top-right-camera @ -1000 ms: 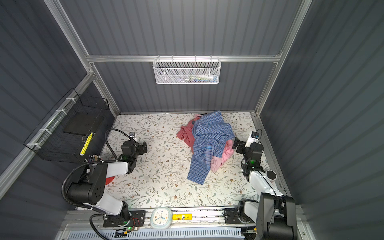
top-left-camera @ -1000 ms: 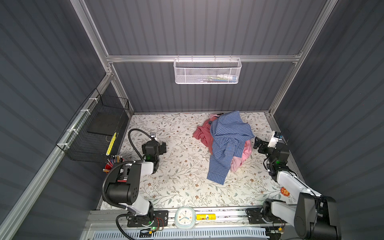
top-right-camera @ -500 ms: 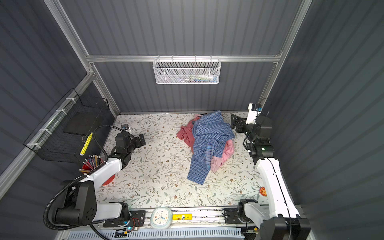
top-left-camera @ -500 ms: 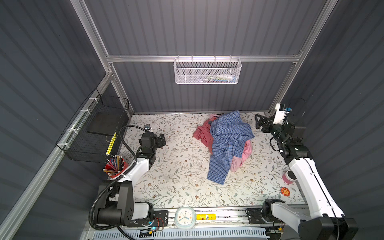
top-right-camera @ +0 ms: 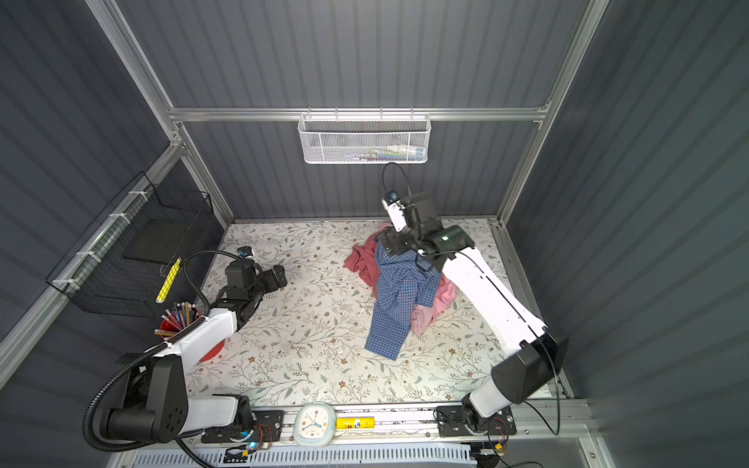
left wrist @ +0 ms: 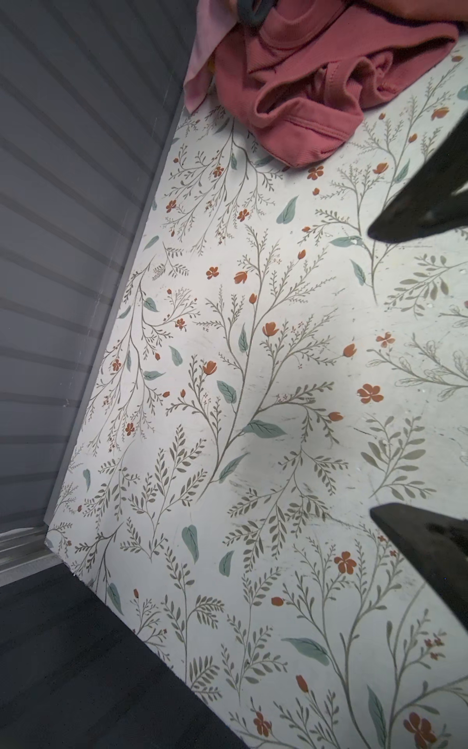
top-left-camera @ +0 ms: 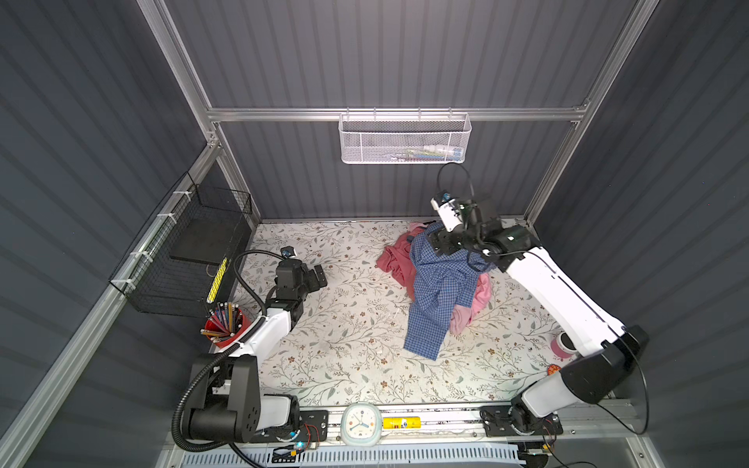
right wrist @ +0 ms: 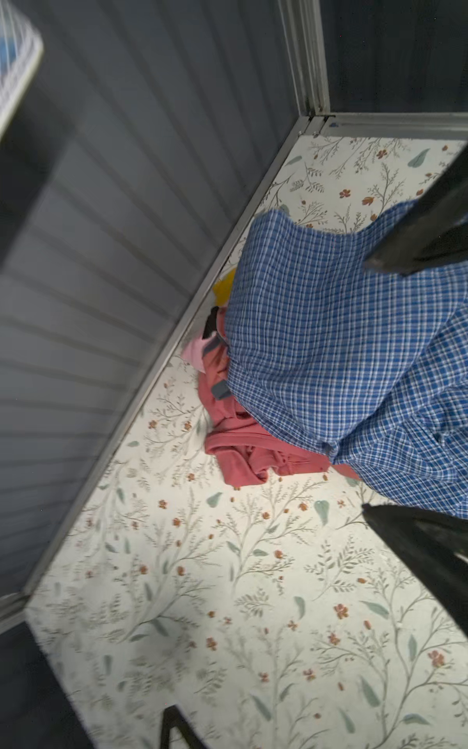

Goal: Pick out a specific cloth from the pile

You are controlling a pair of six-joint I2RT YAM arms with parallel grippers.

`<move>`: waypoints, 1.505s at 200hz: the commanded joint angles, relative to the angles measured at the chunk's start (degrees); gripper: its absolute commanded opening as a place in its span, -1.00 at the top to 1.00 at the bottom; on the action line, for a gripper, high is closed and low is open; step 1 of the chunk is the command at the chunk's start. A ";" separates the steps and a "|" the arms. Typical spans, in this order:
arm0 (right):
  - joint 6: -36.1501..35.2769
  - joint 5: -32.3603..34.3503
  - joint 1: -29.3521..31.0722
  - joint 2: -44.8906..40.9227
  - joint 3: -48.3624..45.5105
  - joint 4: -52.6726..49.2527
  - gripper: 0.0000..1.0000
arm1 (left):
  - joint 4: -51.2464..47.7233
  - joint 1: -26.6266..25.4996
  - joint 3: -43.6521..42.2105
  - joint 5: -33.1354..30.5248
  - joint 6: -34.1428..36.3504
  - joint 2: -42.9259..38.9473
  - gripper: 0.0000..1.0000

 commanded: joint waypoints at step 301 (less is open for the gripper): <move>-0.96 3.48 5.61 58.95 39.86 -22.84 0.06 | -10.70 -0.05 -0.50 -1.72 0.67 -5.91 -1.00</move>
